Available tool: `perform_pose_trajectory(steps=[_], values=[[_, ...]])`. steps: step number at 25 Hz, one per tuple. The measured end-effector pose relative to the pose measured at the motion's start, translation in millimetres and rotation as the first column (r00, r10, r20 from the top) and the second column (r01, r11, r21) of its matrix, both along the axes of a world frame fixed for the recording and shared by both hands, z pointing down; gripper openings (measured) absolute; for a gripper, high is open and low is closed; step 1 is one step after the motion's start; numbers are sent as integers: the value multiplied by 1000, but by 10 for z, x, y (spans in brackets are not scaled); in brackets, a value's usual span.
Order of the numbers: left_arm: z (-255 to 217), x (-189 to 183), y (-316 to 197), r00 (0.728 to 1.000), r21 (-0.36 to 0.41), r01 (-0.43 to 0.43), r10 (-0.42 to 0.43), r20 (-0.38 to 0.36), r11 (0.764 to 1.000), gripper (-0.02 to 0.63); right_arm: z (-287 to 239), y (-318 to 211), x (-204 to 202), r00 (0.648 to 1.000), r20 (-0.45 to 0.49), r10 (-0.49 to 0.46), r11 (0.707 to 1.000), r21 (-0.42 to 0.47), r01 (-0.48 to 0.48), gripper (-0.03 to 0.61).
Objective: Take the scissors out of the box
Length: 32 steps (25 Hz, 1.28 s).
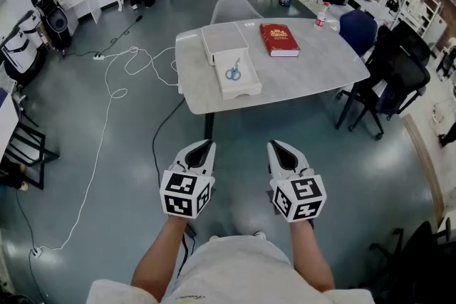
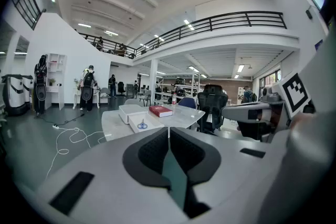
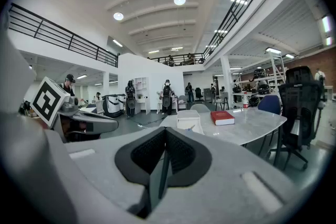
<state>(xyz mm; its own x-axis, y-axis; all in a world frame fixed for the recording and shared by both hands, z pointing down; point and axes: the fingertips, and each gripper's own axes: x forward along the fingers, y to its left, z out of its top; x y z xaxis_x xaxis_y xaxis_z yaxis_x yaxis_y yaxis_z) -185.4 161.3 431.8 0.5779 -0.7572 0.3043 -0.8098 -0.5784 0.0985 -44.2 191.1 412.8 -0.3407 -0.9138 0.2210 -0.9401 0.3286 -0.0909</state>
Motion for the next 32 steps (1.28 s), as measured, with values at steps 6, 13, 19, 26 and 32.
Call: perform_pose_trajectory(steps=[6,13,19,26,32], values=[[24,-120,-46,1000,-4,-2,2,-14,1000,20,23,-10,-113,1000,2,18,1000,-4,-18,5],[25,-234,-103,998,1,-53,53,-23,999,20,19,-18,-294,999,-17,40,999,-7,-40,5],[59,-315,-133,995,2,-92,92,-28,996,25,51,-13,-422,998,-28,60,998,-10,-60,5],[54,-329,-234,995,-3,-101,101,-24,995,57,34,-128,-451,998,-25,59,998,-9,-59,5],[56,-365,-459,998,-2,-62,62,3,998,58,54,-413,-442,1000,-8,21,1000,-8,-21,5]])
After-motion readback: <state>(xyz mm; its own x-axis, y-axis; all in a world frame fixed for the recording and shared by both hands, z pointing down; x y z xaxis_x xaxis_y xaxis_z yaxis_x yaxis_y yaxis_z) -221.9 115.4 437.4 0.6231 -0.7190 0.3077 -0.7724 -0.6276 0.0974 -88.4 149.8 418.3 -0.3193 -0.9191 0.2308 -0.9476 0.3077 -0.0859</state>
